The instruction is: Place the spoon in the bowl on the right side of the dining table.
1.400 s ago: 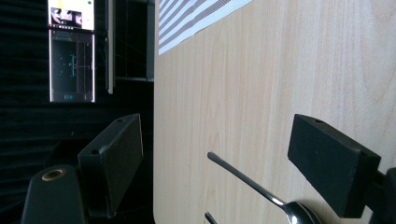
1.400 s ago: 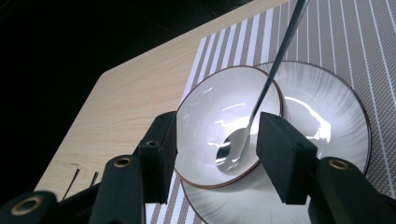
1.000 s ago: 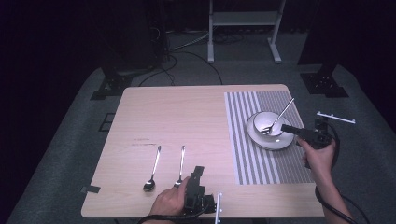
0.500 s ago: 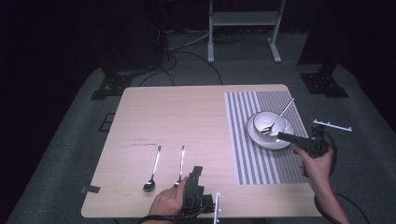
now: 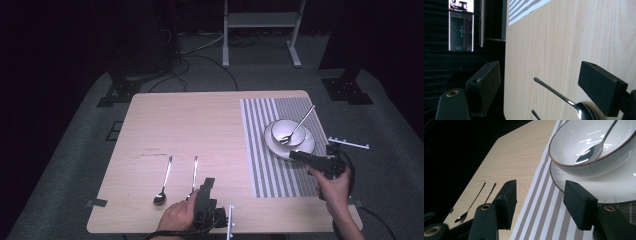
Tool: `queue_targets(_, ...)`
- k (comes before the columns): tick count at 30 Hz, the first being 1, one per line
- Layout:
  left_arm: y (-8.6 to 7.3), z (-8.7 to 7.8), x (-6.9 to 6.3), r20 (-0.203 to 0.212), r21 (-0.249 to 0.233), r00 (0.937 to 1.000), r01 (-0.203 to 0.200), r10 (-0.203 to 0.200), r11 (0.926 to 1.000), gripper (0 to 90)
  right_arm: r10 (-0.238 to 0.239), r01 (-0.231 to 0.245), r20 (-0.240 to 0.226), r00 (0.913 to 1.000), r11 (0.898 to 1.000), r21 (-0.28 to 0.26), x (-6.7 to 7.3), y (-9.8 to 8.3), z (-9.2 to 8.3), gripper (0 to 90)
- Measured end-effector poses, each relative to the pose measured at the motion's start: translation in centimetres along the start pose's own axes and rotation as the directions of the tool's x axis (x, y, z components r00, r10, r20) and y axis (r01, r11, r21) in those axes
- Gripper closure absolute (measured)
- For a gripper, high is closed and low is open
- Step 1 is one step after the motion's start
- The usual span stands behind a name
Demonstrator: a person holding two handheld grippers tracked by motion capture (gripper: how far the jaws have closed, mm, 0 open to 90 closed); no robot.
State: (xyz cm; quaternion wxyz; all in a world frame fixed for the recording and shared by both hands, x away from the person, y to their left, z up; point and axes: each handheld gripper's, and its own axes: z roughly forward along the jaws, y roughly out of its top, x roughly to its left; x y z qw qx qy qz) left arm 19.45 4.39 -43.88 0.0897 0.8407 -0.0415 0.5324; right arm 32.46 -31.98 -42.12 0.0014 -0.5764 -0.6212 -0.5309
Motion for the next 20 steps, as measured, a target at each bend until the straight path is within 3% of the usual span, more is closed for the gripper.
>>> queue_targets(20,-0.7,-0.1,0.0,-0.002,0.005,0.9999,0.016,-0.016,0.9999,16.7,-0.027,0.029,-0.052,0.9983,0.999,0.029,1.6,-3.9,0.9,39.2)
